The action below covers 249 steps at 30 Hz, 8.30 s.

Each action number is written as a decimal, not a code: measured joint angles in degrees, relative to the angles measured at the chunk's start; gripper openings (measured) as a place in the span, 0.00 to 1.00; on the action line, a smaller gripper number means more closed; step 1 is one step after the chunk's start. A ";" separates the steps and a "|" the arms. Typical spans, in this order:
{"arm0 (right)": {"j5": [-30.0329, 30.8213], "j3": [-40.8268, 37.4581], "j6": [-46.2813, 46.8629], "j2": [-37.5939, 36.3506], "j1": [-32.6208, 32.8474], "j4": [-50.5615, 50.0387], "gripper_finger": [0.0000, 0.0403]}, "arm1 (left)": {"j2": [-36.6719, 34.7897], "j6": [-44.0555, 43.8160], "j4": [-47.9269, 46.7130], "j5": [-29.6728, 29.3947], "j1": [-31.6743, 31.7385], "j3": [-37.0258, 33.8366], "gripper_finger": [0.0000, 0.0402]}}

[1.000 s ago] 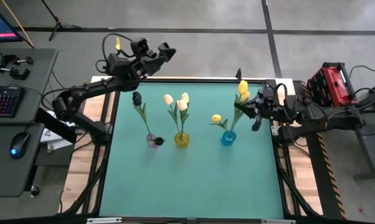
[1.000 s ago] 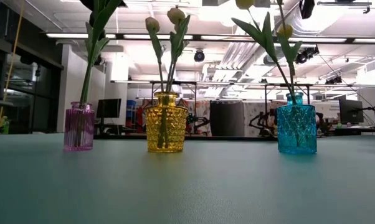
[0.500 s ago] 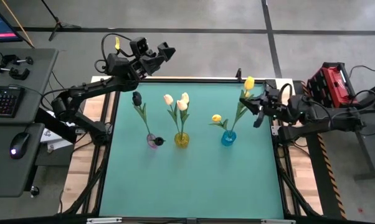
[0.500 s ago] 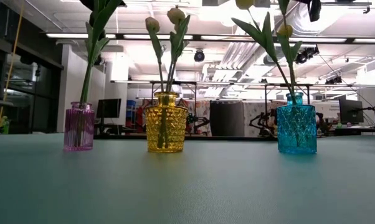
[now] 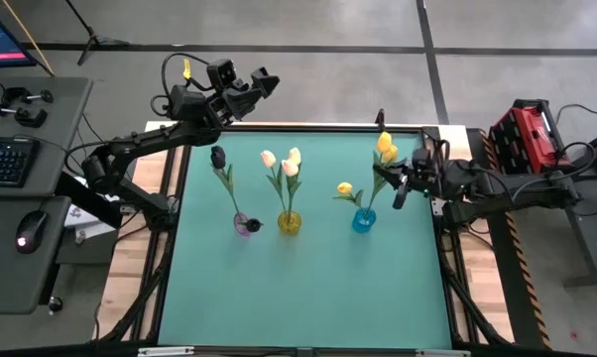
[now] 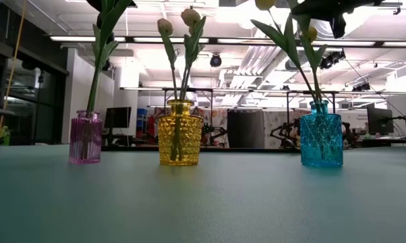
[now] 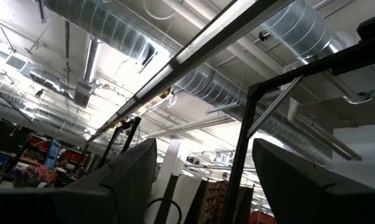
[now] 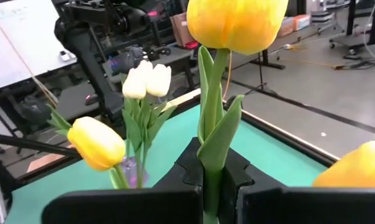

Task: Sort flowers into vase by color
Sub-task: Put the yellow flower into the blue vase, then return to Home Position

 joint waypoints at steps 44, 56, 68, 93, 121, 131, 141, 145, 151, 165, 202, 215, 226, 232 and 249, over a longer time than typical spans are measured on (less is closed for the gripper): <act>-7.48 22.23 4.26 -0.83 0.00 -39.81 0.18 | -9.32 18.05 -25.53 17.14 -4.34 -0.09 0.04; -8.06 22.23 4.04 -0.85 -0.01 -36.63 0.01 | -27.58 46.73 -70.49 -18.39 -29.68 -4.96 0.00; -8.06 22.21 5.36 -0.90 -0.02 -33.32 0.00 | -43.82 41.10 -31.42 -35.67 -37.31 -41.27 0.00; -8.75 21.11 10.53 -7.73 0.00 -36.76 0.00 | -71.01 34.23 -25.44 -51.95 -36.99 -68.65 0.00; -15.69 -21.26 6.08 -37.03 -0.02 3.57 0.00 | -71.20 33.83 -27.00 -51.60 -36.99 -68.65 0.00; -20.27 -33.19 3.47 -36.93 -0.02 23.09 0.00 | -71.18 33.86 -28.47 -51.39 -36.99 -68.59 0.00; -21.45 -37.20 -0.53 -36.89 -0.02 27.90 0.00 | -71.20 33.84 -29.76 -51.32 -36.99 -68.59 0.00; -22.32 -37.20 -0.66 -36.89 -0.02 24.83 0.00 | -71.20 33.83 -29.73 -51.34 -36.97 -68.59 0.00; -22.34 -37.20 -0.10 -36.87 -0.02 12.99 0.00 | -71.20 33.88 -29.73 -51.34 -36.99 -68.59 0.00; -23.14 -37.16 -0.07 -36.13 -0.02 9.06 0.00 | -71.20 33.86 -29.83 -51.36 -36.99 -68.59 0.00; -23.01 -37.09 -0.07 -36.13 -0.02 8.95 0.00 | -71.18 33.83 -29.88 -51.36 -36.99 -68.61 0.00; -23.01 -37.09 -0.07 -36.13 -0.01 8.95 0.00 | -71.20 33.86 -29.88 -51.36 -36.99 -68.61 0.00; -23.01 -37.09 -0.07 -36.13 -0.01 8.95 0.00 | -71.18 33.84 -29.88 -51.36 -36.99 -68.61 0.00; -23.01 -37.09 -0.07 -36.13 -0.02 8.95 0.00 | -71.20 33.87 -29.88 -51.36 -36.99 -68.61 0.00; -23.01 -37.09 -0.07 -36.13 -0.02 8.97 0.00 | -71.19 33.86 -29.88 -51.38 -36.99 -68.61 0.00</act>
